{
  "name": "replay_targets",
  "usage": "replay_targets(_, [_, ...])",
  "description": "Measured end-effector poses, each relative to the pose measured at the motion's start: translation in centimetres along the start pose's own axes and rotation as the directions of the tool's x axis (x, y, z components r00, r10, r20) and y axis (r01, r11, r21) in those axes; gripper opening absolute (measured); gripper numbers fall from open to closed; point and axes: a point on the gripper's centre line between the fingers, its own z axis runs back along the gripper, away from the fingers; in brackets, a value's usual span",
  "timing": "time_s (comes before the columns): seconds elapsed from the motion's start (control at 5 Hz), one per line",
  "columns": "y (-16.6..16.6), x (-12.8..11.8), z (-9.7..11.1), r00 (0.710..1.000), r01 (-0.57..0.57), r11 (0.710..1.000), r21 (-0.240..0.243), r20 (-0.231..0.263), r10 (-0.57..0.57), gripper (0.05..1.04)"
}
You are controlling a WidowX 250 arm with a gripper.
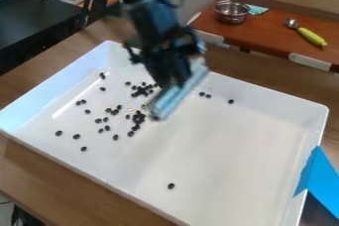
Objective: Sweep into pile
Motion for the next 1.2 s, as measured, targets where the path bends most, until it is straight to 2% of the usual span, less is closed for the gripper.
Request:
replay_targets(0.2, [-3.3, -1.0, -2.8, 0.998, 0.036, 0.982, 0.183, 0.04, -0.044, 0.334])
replay_targets(0.4, [-5.3, -1.4, -4.9, 0.998, 0.018, 0.965, 0.262, 0.061, -0.036, 0.334])
replay_targets(0.6, [-6.5, -1.7, -7.0, 0.997, 0.003, 0.957, 0.29, 0.07, -0.025, 0.334])
replay_targets(0.8, [-6.8, -1.7, -7.8, 1.0, -0.007, 0.969, 0.247, 0.031, -0.001, 0.334])
replay_targets(1.0, [-5.9, -2.2, -8.1, 0.999, 0.005, 0.991, 0.132, -0.047, 0.001, 0.334])
replay_targets(1.2, [-4.8, -3.5, -8.5, 0.996, 0.037, 0.994, 0.1, -0.085, -0.029, 0.334])
